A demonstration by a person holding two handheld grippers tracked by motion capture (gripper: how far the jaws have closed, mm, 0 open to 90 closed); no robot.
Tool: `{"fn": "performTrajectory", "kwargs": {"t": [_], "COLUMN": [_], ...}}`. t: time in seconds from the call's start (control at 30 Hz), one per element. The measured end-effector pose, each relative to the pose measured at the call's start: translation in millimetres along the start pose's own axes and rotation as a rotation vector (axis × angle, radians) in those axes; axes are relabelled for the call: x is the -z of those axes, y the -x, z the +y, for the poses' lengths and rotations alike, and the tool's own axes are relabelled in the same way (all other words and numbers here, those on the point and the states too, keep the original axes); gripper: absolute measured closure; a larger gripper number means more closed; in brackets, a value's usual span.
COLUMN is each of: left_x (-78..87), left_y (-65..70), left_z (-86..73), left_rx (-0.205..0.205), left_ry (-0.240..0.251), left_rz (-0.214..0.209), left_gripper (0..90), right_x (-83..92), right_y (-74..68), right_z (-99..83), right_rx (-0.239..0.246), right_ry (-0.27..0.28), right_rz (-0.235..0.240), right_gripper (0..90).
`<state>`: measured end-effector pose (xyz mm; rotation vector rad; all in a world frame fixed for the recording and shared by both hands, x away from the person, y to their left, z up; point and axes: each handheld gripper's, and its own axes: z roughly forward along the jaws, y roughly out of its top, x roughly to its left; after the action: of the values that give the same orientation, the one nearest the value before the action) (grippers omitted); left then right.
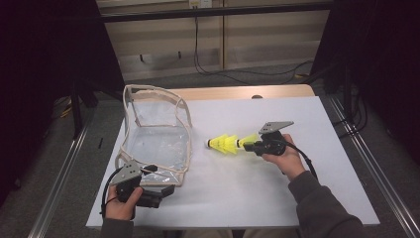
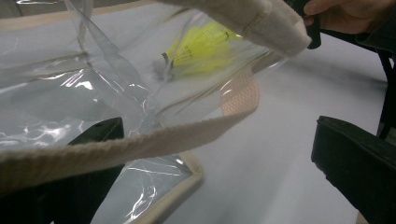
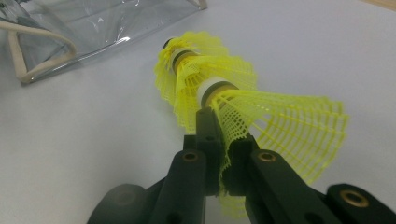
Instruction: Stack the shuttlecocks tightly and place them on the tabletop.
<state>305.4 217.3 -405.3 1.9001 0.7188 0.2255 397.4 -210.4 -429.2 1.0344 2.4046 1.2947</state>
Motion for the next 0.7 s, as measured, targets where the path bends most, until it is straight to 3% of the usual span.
{"fn": "performTrajectory", "kwargs": {"t": [0.7], "left_x": [0.4], "left_y": [0.3], "left_z": [0.4], "left_rx": [-0.004], "left_ry": [-0.004], "left_rz": [0.002], "left_gripper": [3.2], "right_x": [-10.3], "right_y": [-6.3], "right_z": [1.7], "right_rx": [0.008], "right_ry": [-0.003], "right_rz": [0.004], "right_gripper": [87.5]}}
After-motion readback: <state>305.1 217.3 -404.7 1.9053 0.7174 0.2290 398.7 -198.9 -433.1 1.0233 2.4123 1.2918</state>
